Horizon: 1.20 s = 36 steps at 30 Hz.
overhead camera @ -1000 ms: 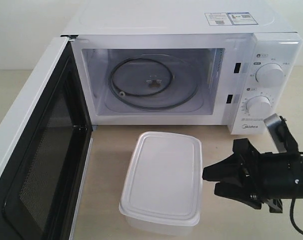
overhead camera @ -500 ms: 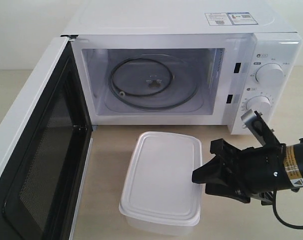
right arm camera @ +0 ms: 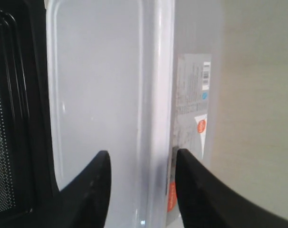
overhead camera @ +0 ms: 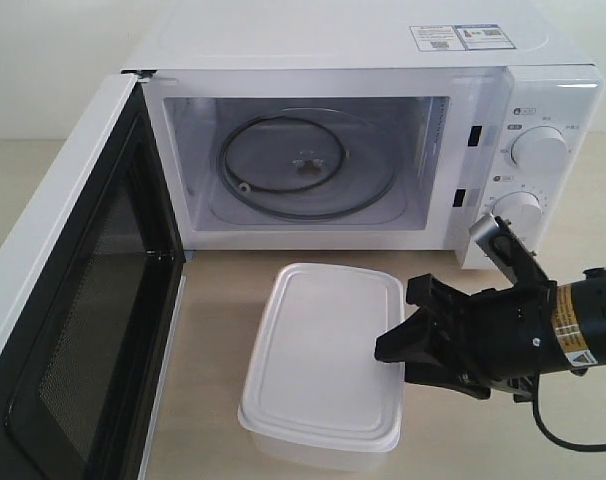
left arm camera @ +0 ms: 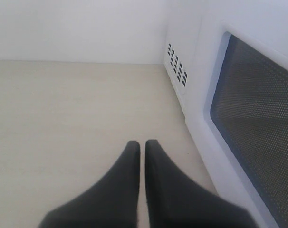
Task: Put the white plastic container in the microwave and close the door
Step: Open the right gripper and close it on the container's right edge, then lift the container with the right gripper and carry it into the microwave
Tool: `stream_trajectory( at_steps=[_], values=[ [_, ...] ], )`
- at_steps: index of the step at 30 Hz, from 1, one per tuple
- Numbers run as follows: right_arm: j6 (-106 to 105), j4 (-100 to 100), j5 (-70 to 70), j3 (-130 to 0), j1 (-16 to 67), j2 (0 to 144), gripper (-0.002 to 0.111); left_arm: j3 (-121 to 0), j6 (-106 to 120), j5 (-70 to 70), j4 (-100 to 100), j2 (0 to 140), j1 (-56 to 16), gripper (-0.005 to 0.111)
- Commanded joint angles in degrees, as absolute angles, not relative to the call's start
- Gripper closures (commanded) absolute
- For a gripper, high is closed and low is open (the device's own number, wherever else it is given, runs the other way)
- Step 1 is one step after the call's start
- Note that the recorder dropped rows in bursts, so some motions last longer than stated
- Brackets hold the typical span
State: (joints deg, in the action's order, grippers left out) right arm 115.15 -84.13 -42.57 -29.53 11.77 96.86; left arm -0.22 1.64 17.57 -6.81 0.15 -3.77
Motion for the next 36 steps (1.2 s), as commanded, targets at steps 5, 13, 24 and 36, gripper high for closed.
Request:
stream_trajectory(
  at_steps=[5,13,24,36],
  values=[
    [115.92,-84.57,-41.93,-29.95,11.95,96.66,0.066,0.00,1.82,17.55,-6.59,0.00,-3.57,0.102],
    [118.40,-85.97,-42.83,-29.95,11.95,96.66,0.067,0.00,1.82,17.55,-6.59,0.00,-3.57,0.102],
    [116.55,-86.48,-43.04,-29.95,11.95,96.66,0.108,0.00,1.82,17.55,-6.59,0.00,-3.57,0.102],
    [116.03,-85.56,-48.01,-29.95,11.95,95.50,0.108,0.00,1.82,17.55,-6.59,0.00,-3.57,0.102]
  ],
)
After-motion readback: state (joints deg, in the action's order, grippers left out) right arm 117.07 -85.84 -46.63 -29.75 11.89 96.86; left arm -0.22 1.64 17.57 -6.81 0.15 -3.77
